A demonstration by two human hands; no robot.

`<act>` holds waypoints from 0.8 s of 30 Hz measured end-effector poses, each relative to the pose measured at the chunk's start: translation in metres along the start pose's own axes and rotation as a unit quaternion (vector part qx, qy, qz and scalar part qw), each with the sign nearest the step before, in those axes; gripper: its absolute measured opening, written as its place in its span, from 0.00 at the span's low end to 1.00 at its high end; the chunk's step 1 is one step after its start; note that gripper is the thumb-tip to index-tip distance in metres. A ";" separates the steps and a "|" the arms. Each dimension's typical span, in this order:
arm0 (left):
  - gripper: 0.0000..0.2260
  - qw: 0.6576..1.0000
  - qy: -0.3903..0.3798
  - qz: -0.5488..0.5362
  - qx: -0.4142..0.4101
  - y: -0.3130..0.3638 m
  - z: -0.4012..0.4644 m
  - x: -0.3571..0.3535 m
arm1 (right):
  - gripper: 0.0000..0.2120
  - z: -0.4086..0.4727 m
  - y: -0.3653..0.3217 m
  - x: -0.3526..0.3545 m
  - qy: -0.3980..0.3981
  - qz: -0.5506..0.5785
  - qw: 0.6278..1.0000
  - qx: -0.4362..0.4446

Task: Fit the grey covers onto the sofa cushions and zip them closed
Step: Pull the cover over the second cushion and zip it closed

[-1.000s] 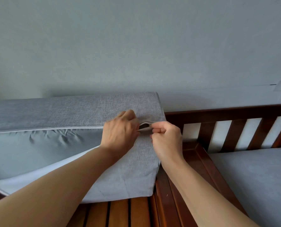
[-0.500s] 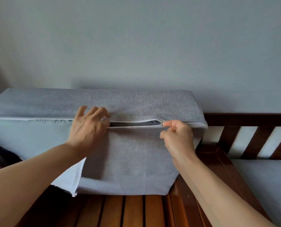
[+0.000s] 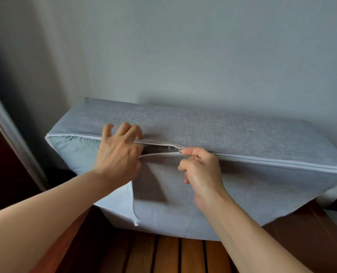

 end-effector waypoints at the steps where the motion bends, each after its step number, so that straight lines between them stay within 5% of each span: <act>1: 0.03 1.000 0.004 -0.002 0.014 -0.015 -0.007 0.000 | 0.14 0.002 -0.001 -0.015 -0.010 0.002 1.000 0.000; 18: 0.08 0.978 0.021 -0.077 0.191 -0.206 -0.089 -0.013 | 0.17 0.032 -0.010 -0.236 -0.116 -0.016 0.993 -0.010; 24: 0.11 0.938 -0.028 -0.173 0.300 -0.241 -0.111 -0.039 | 0.21 0.041 -0.017 -0.296 -0.212 -0.081 0.974 -0.013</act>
Point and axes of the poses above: each hand's wrist, its own z-axis towards the middle knuckle, its own x-axis out of the back of the hand, y = z × x, the point moved 10 cm from there along z, towards the middle knuckle, and after that the axes turned 15 degrees about -y, right-handed, at the moved point
